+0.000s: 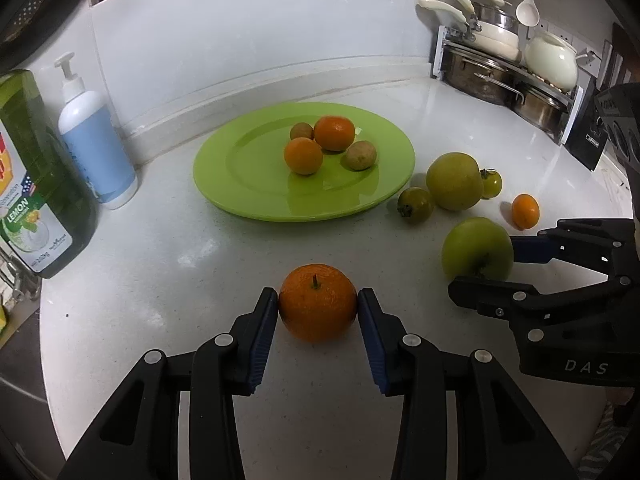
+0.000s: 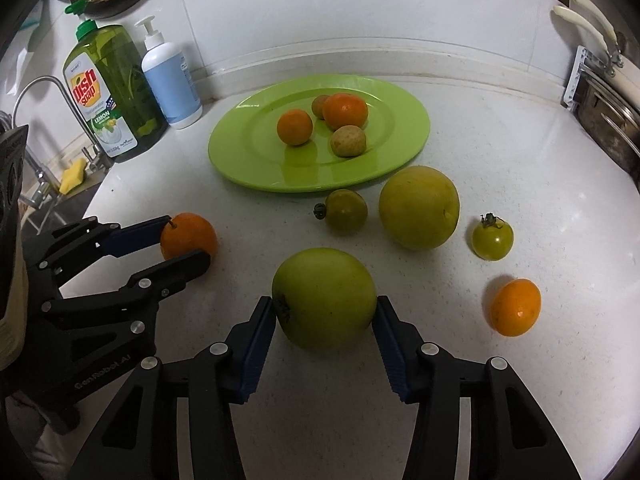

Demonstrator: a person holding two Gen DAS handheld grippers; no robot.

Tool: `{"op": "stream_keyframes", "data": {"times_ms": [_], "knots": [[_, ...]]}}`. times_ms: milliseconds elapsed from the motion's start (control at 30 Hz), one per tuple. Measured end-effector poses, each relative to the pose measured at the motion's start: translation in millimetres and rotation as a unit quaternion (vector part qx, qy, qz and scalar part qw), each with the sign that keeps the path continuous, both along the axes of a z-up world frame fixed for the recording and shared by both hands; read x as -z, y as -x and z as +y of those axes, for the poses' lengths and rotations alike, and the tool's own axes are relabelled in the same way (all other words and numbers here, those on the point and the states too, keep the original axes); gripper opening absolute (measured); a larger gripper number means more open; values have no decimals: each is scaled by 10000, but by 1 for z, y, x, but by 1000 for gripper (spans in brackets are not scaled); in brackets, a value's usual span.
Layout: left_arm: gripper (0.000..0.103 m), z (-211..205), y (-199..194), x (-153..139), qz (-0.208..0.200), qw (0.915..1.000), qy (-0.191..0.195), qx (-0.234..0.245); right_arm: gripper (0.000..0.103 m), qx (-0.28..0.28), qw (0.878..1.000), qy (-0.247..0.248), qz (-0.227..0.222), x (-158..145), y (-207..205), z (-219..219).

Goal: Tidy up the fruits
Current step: 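Close the left gripper on a stemmed tangerine while the right gripper grasps a green apple, then carry the tangerine in the left gripper and the apple in the right gripper over the plate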

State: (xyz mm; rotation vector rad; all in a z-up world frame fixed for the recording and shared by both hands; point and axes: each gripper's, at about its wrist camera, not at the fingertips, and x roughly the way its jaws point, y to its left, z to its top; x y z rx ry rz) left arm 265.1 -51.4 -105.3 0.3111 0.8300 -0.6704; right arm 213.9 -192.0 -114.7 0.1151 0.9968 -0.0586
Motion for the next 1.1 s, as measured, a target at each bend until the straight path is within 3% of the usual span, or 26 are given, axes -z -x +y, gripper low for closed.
{"op": "stream_keyframes", "data": {"times_ms": [333, 633, 1100], "knots": [[41, 7, 10, -24, -141, 9992, 172, -324, 51, -114, 9997, -24, -202, -15, 7, 0], [41, 5, 20, -55, -413, 9966, 317, -642, 51, -256, 9977, 50, -620, -47, 8, -10], [41, -14, -5, -94, -721, 9904, 436, -1099, 51, -695, 9915, 87, -1100, -91, -28, -30]]}}
